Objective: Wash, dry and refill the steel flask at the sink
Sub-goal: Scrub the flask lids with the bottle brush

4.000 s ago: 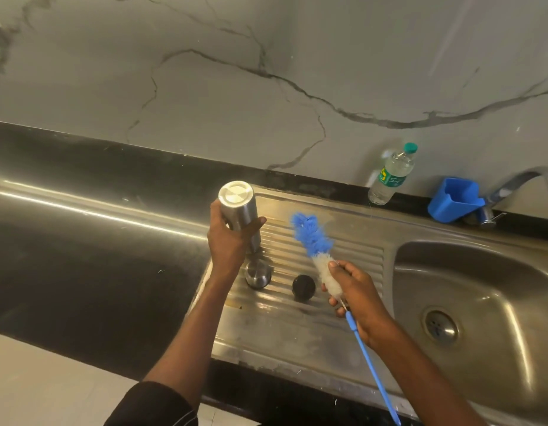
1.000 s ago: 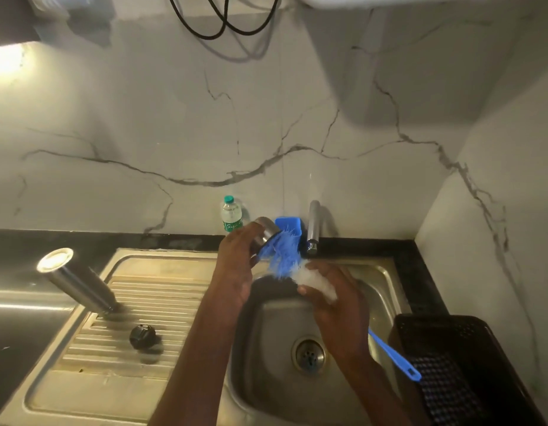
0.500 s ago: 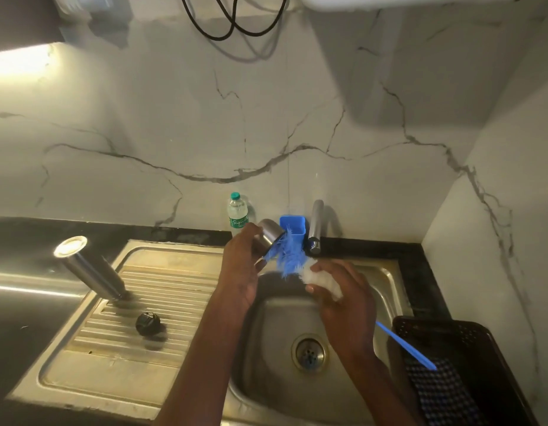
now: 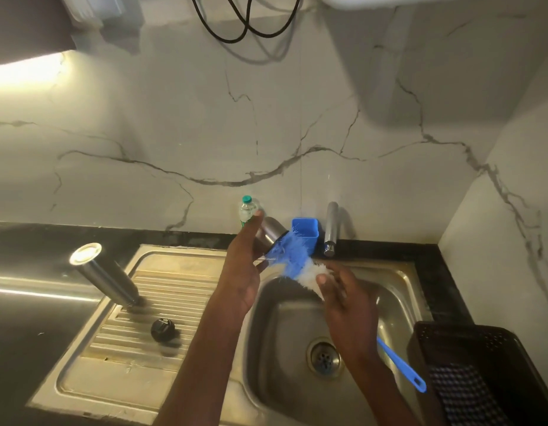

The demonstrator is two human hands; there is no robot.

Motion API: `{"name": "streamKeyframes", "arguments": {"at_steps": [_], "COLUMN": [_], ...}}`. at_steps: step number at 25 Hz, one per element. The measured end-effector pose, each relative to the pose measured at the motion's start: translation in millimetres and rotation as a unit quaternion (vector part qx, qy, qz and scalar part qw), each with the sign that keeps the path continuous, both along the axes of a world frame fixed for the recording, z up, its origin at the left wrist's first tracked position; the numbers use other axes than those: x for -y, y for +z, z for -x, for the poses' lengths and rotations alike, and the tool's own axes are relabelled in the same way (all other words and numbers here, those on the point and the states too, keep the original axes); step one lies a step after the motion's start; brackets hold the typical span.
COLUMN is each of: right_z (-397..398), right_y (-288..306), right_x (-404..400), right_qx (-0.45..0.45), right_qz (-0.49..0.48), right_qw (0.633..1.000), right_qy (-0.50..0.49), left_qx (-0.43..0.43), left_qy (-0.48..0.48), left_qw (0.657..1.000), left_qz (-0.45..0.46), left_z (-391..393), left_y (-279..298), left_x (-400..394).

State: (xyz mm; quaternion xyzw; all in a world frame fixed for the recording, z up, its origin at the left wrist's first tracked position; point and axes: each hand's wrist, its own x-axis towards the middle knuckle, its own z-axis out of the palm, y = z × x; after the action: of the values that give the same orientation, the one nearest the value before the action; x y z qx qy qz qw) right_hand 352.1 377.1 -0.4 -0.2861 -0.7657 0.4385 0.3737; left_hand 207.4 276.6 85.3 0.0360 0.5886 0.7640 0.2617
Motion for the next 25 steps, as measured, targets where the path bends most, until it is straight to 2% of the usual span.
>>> {"name": "streamKeyframes", "arguments": {"at_steps": [2,5,7,10,14,16,20,25], "right_z": [4,15,24,34,40,42,47,54], "right_y": [3,4,5,7,10,10,8,17], "right_x": [7,15,20,29,41,42,41,44], "right_qx": [-0.026,-0.024,-0.027,-0.007,-0.004,0.007,0.049,0.05], "right_qz": [-0.019,-0.055,-0.039,0.012,-0.07,-0.107,-0.109,-0.11], "right_qw": [0.999,0.998,0.999,1.0,0.996,0.993,0.991,0.99], "right_qy": [0.005,-0.013,-0.015,-0.016,-0.055,-0.046,-0.066,-0.079], "left_qx": [-0.016,-0.031,-0.014,0.024,-0.032,-0.013,0.043,-0.009], "left_qy": [-0.011,-0.018,-0.005,-0.041,-0.063,-0.033,-0.031,-0.055], "left_qw": [0.999,0.997,0.999,0.998,0.997,0.999,0.998,0.998], "left_qz": [0.045,0.062,0.046,-0.031,0.029,0.022,-0.035,-0.014], "left_z": [9,20,26,38,53,58,62,69], "left_y": [-3,-3,1,5,-2,-5,-5,-6], "left_x": [5,11,14,21,27,25,28,31]}}
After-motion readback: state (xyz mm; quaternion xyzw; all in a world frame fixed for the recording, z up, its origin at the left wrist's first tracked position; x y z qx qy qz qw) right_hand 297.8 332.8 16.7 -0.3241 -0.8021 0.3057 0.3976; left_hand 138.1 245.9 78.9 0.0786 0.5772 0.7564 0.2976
